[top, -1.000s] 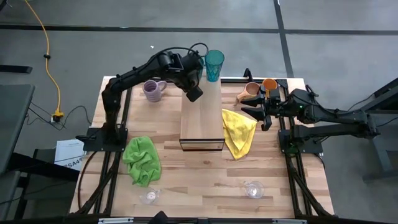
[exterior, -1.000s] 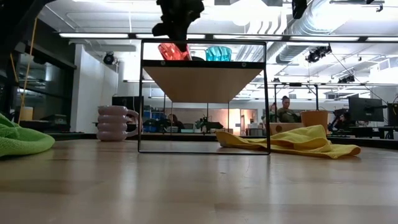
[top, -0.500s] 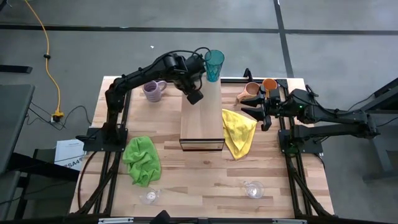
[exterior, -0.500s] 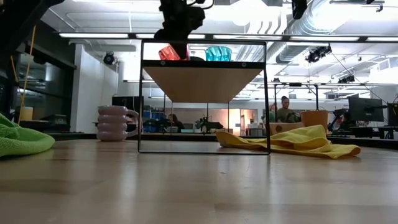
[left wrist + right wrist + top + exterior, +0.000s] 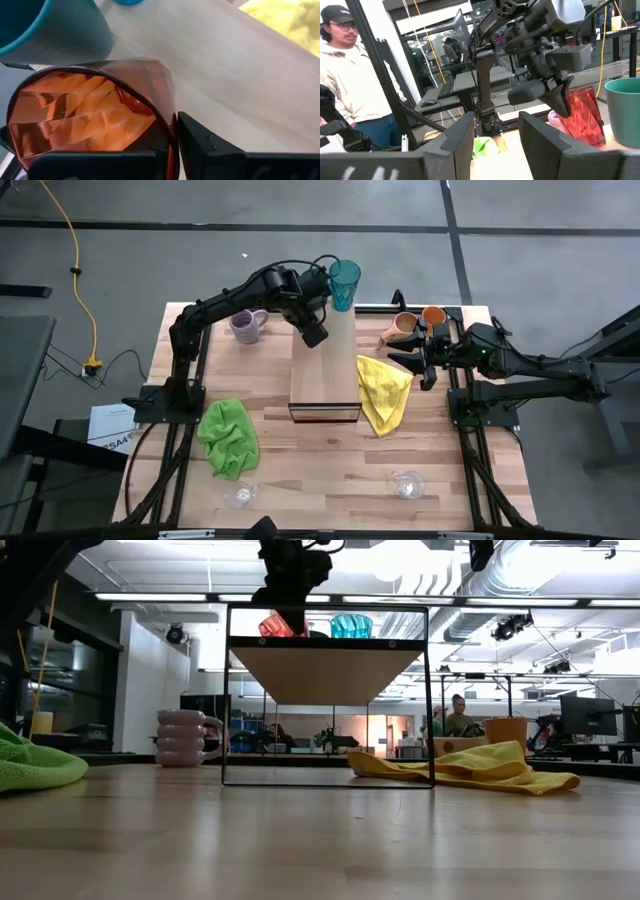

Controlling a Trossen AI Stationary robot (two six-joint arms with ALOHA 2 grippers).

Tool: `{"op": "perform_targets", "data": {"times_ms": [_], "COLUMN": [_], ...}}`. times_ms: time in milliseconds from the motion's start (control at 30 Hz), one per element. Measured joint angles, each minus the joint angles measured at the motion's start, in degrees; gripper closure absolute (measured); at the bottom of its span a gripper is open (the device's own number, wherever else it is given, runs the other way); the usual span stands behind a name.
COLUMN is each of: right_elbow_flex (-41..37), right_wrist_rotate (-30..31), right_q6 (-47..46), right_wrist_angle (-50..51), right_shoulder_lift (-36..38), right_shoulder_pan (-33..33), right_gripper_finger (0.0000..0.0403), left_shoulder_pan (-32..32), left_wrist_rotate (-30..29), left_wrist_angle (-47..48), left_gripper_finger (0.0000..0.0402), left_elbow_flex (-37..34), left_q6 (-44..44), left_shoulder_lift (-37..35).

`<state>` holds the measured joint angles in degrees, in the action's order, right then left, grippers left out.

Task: Stack small to large cups/mugs on shelf
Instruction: Put the red cup on the shelf

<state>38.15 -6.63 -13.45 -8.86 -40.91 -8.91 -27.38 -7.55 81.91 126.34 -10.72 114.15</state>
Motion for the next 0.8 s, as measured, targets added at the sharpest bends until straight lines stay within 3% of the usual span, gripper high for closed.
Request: {"op": "perform_targets", "data": {"times_ms": [800], "right_elbow_flex": [0.0], "right_wrist_rotate": [0.0], "right_q6": [0.0], "right_wrist_angle": [0.0], "right_shoulder_lift": [0.0], "right_shoulder_pan": [0.01], "right_gripper_finger": [0.0256], "left_shoulder_pan": [-0.04], "left_wrist_rotate": [-0.63], "left_wrist_angle": [-0.81], "left_gripper_finger": [0.0375], "left_elbow_flex": [-0.04], "left_q6": [0.44], "left_shoulder_lift": [0.42]}}
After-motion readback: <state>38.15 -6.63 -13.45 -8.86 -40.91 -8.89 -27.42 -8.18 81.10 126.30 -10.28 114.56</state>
